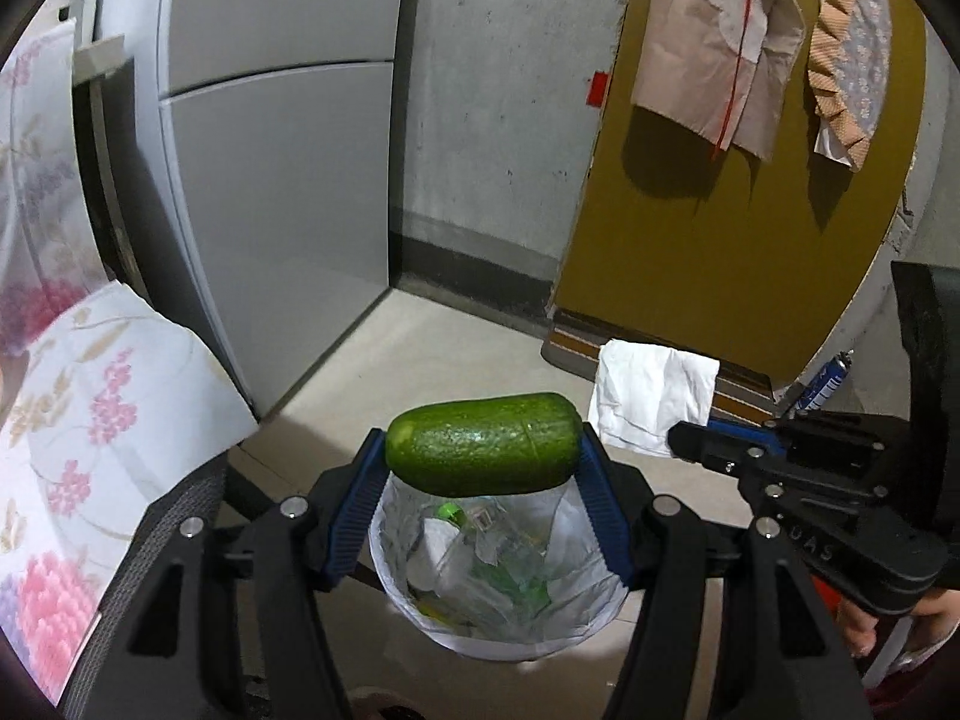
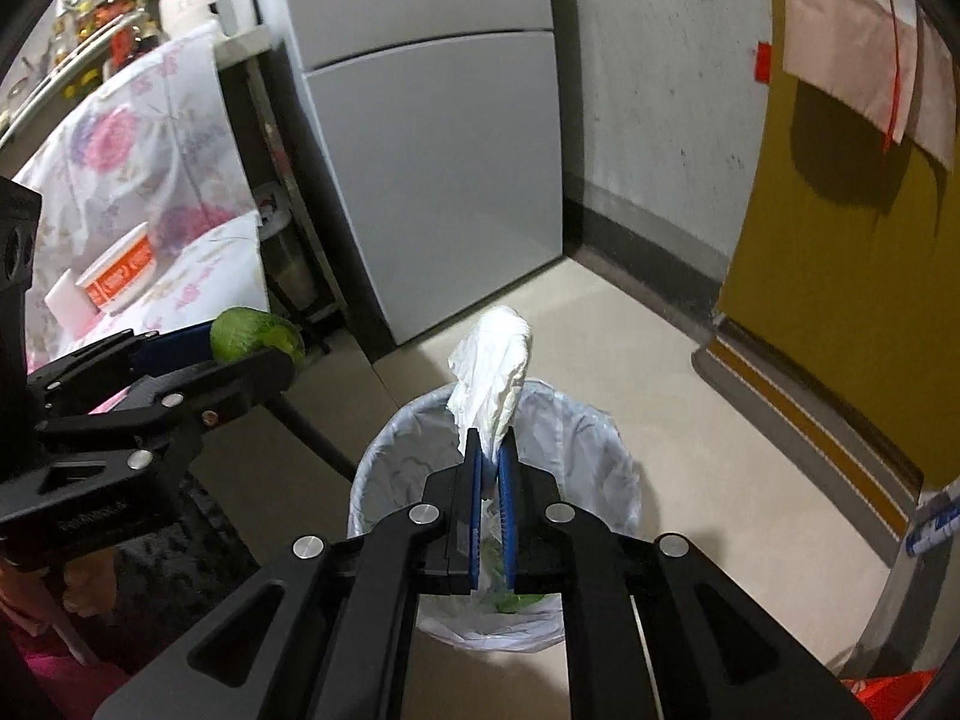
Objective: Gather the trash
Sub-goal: 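Open both grippers over the trash bin to drop the items, then move both grippers back toward the bowl and sponge on the chair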
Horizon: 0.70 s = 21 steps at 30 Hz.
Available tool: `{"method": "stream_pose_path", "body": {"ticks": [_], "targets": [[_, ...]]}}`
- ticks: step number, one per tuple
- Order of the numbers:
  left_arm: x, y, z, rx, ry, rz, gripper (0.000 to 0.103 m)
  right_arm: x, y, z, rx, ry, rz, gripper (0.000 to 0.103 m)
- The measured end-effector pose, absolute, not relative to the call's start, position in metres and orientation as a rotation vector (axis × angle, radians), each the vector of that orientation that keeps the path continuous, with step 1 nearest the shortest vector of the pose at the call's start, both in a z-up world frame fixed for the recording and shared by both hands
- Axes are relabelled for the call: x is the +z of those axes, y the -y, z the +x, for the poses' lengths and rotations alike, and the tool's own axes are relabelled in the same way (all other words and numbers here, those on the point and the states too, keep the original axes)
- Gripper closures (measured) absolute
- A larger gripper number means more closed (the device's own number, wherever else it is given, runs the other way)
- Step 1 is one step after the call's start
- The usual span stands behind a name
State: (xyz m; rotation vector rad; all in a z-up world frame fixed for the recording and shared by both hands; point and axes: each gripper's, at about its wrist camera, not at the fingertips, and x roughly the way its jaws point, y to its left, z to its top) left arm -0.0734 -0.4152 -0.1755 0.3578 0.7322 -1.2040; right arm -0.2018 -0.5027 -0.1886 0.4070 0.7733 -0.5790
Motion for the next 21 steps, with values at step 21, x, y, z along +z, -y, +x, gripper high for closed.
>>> {"method": "stream_pose_path", "body": {"ticks": [21], "targets": [[-0.117, 0.303, -0.015, -0.948, -0.596, 0.218, 0.029, -0.101, 0.47, -0.174, -0.53, -0.557, 0.328, 0.067]]}}
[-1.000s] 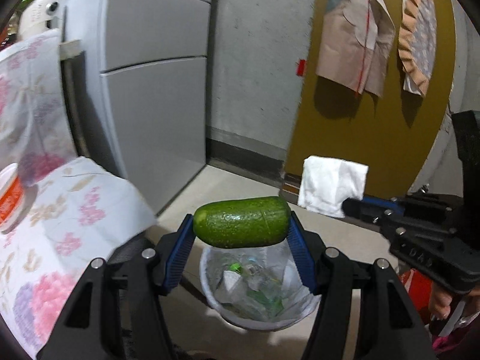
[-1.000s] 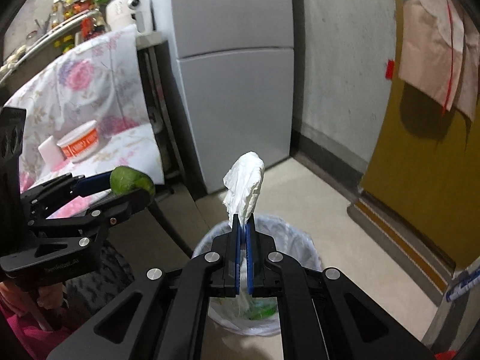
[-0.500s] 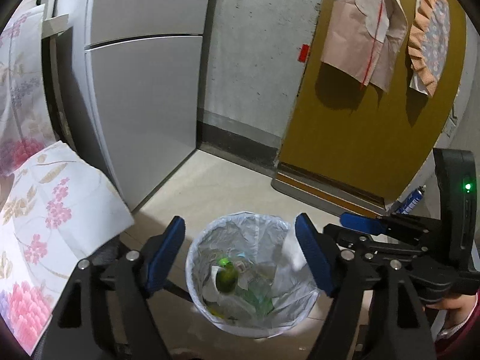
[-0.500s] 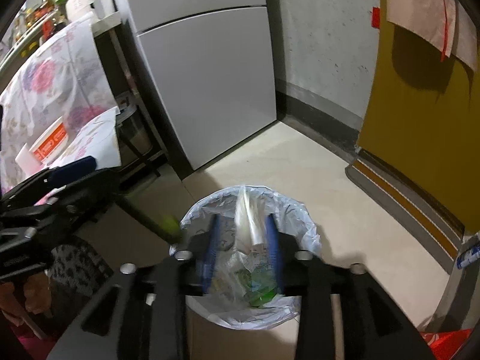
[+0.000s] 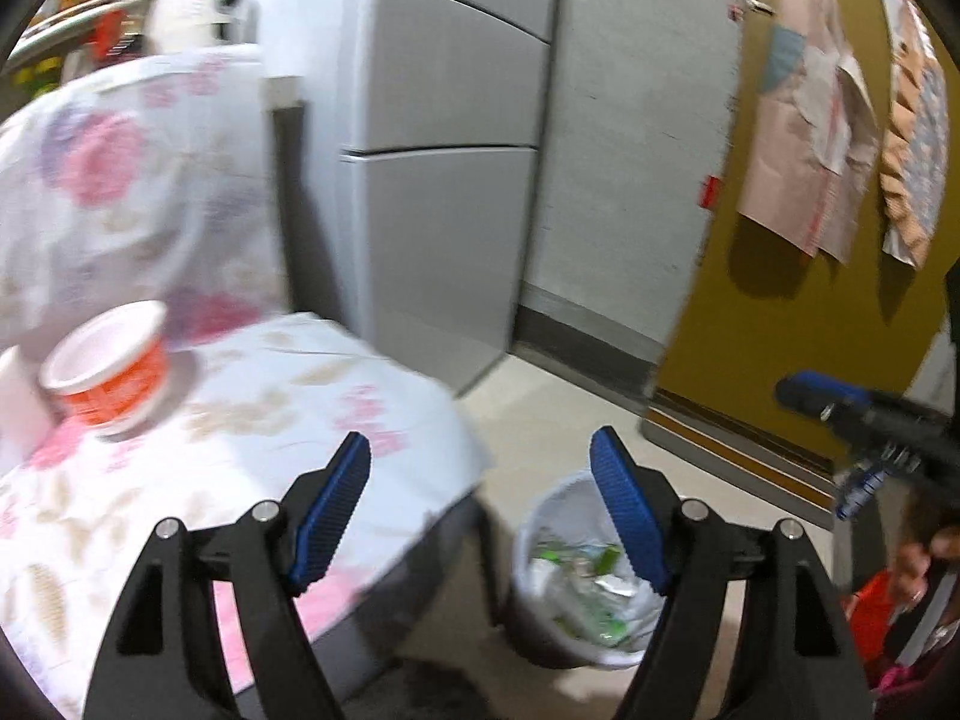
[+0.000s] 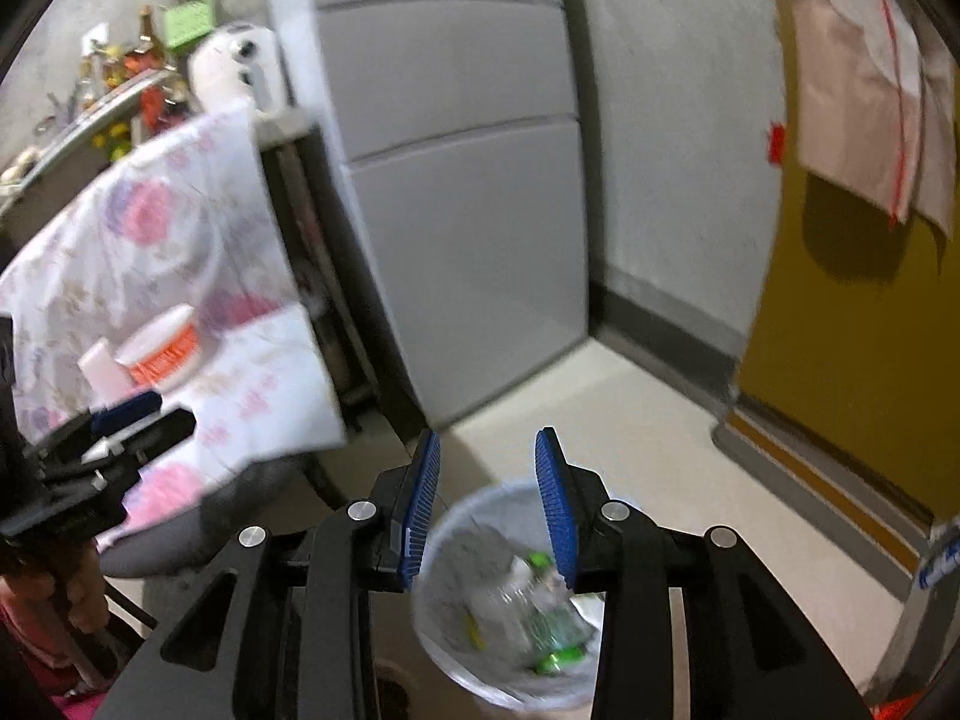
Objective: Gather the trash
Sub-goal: 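Move both grippers back toward the bowl and sponge on the chair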
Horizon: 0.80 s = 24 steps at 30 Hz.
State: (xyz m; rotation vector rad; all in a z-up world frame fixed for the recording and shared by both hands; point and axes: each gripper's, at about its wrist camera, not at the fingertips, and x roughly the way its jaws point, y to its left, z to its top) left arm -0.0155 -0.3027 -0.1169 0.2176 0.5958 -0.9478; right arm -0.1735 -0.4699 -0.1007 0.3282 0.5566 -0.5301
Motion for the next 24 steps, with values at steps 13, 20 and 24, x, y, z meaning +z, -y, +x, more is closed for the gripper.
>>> {"method": "stream_pose_path", "body": {"ticks": [13, 20, 24], "targets": [[-0.115, 0.153, 0.04, -0.532, -0.644, 0.16, 0.021, -0.066, 0.358, -0.054, -0.2, -0.559, 0.136, 0.038], [-0.103, 0.086, 0.069, -0.338, -0.624, 0.105, 0.008, -0.065, 0.309, 0.01, -0.099, -0.585, 0.056, 0.034], [-0.094, 0.066, 0.097, -0.276, -0.628, 0.084, 0.008, -0.068, 0.298, 0.05, -0.08, -0.618, 0.045, 0.034]]}}
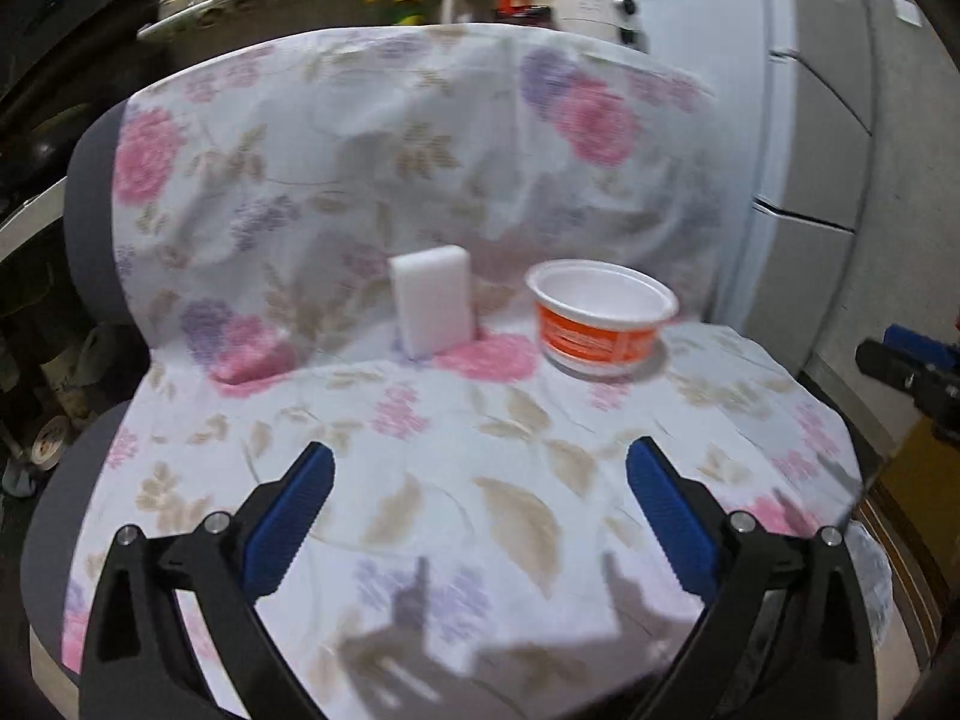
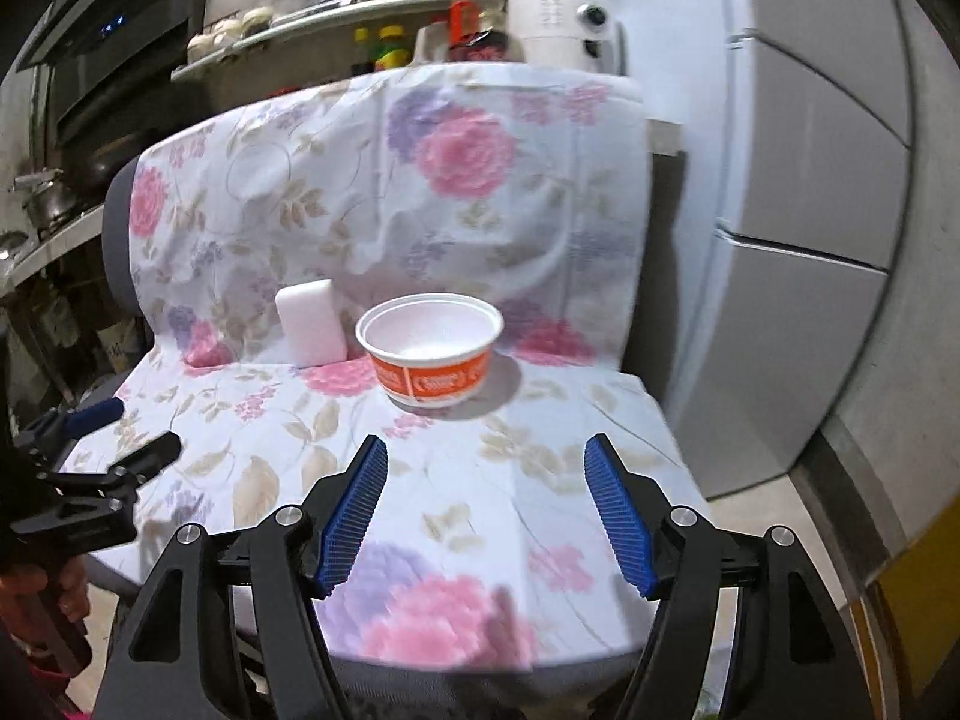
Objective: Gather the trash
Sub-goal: 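Move both grippers back toward the bowl and sponge on the chair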
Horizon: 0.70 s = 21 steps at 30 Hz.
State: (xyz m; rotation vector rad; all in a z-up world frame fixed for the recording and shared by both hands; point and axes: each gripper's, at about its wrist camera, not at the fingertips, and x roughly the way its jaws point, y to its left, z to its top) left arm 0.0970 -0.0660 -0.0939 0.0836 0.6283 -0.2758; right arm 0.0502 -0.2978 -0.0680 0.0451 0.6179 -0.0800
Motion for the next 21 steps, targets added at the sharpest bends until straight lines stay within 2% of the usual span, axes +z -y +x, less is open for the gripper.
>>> {"method": "stream_pose_path", "body": {"ticks": [10, 21], "targets": [[-0.07, 0.081, 0.195, -0.247, -0.632, 0.086, 0.007, -0.07, 0.304, 0.143, -0.069, -0.599, 0.082, 0.034], [-0.114, 0.116, 0.308, -0.084, -0.754, 0.017, 0.007, -0.086, 0.322, 0.191, -0.076, -0.599, 0.138, 0.034]]}}
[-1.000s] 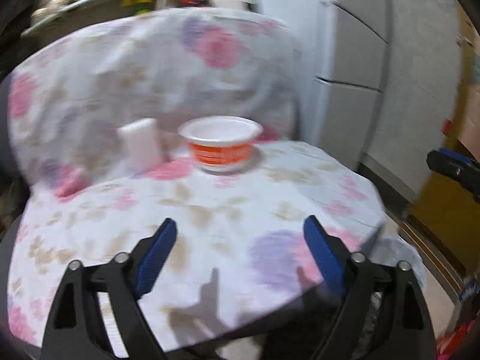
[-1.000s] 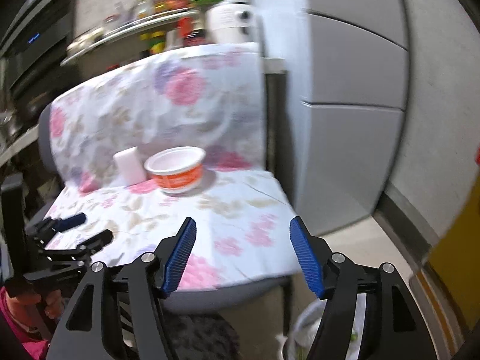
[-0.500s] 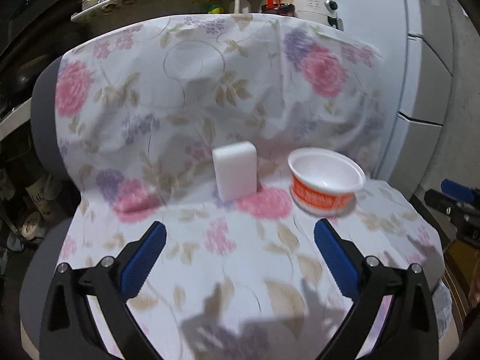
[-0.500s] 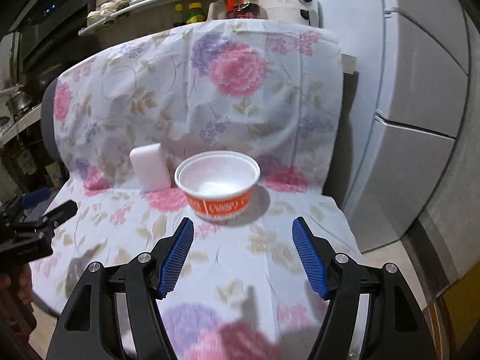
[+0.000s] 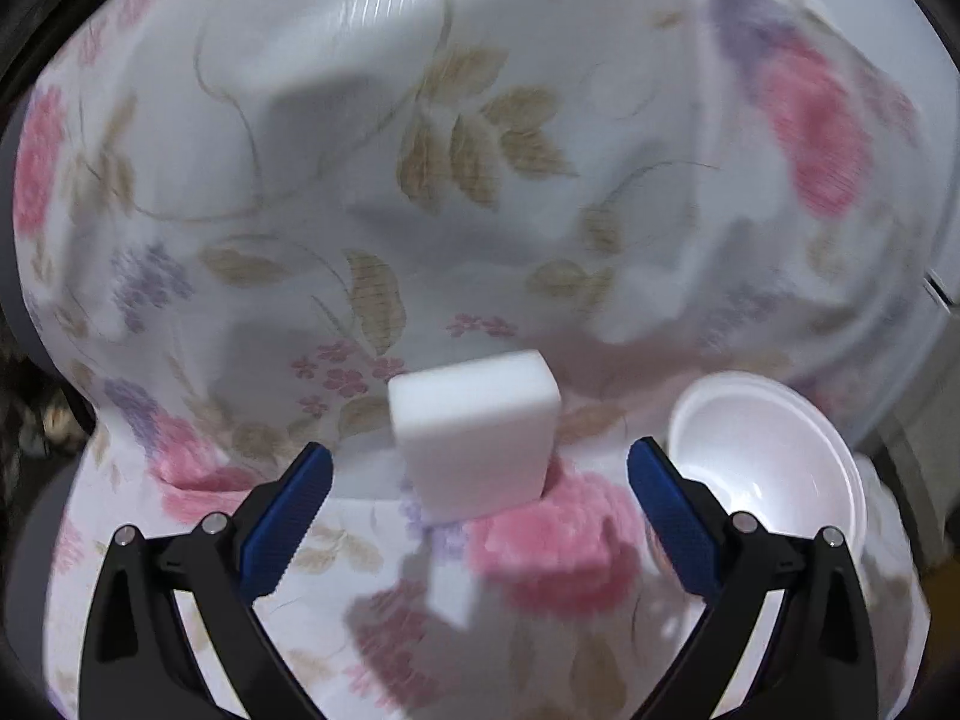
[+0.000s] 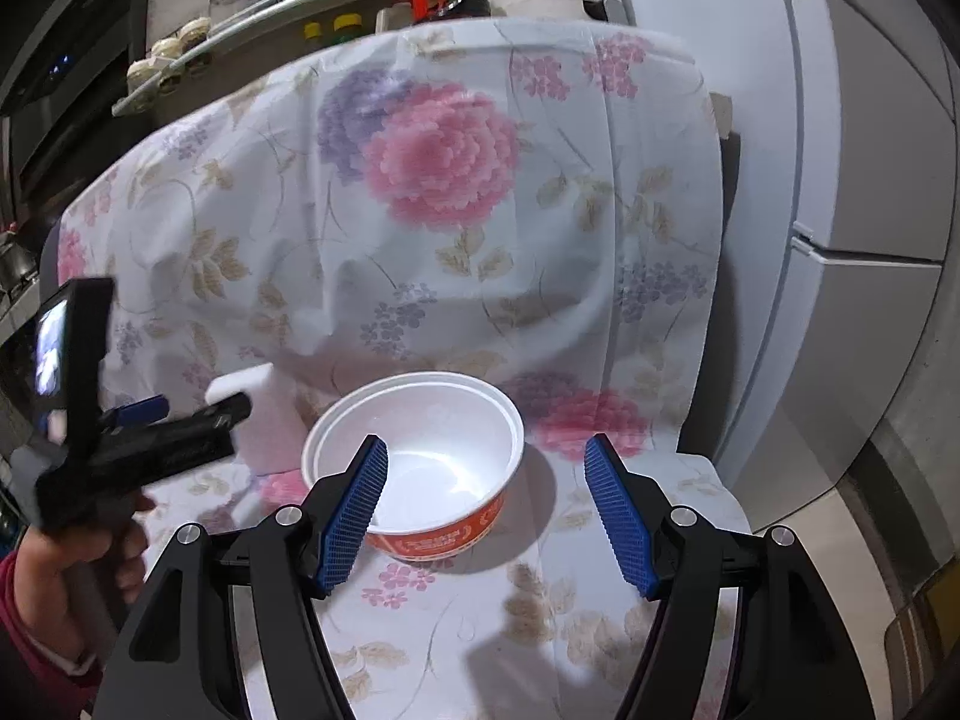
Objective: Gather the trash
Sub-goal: 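Move both grippers back toward the bowl and sponge on the chair, then grasp the white sponge with the left gripper while the right grasps the paper bowl rim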
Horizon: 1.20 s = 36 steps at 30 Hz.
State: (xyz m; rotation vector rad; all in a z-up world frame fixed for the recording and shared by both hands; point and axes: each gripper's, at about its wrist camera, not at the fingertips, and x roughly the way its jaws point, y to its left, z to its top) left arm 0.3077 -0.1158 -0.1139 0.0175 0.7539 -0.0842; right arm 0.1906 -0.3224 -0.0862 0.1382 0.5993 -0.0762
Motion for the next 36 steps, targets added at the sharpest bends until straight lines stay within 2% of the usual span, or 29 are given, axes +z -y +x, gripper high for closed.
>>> {"method": "stream_pose_path", "body": {"ticks": [6, 9, 11, 20, 22, 23, 24, 31, 33, 36], "targets": [[-0.125, 0.124, 0.338, -0.018, -0.763, -0.003, 0.007, -0.096, 0.332, 0.201, -0.069, -0.628, 0.155, 0.034], [-0.132, 0.121, 0.347, -0.006, -0.794, -0.019, 0.015, -0.099, 0.335, 0.203, -0.064, -0.637, 0.162, 0.034], [-0.136, 0.118, 0.349, -0.009, -0.814, -0.015, 0.034, -0.101, 0.336, 0.206, -0.06, -0.647, 0.165, 0.034], [-0.102, 0.09, 0.281, -0.119, -0.664, 0.016, 0.039, -0.113, 0.333, 0.225, -0.055, -0.673, 0.193, 0.034], [-0.096, 0.08, 0.261, -0.134, -0.649, 0.005, 0.039, -0.12, 0.332, 0.233, -0.09, -0.686, 0.187, 0.042], [-0.095, 0.078, 0.253, -0.137, -0.648, 0.001, 0.039, -0.124, 0.333, 0.238, -0.104, -0.698, 0.195, 0.051], [-0.095, 0.074, 0.245, -0.143, -0.652, -0.008, 0.039, -0.127, 0.333, 0.24, -0.111, -0.705, 0.205, 0.054], [-0.103, 0.064, 0.213, -0.167, -0.66, -0.022, 0.038, -0.152, 0.337, 0.251, -0.118, -0.8, 0.301, 0.056], [-0.106, 0.058, 0.209, -0.172, -0.667, -0.035, 0.038, -0.153, 0.334, 0.25, -0.105, -0.806, 0.312, 0.072], [-0.107, 0.055, 0.2, -0.175, -0.671, -0.045, 0.038, -0.148, 0.325, 0.243, -0.096, -0.795, 0.3, 0.087]]}}
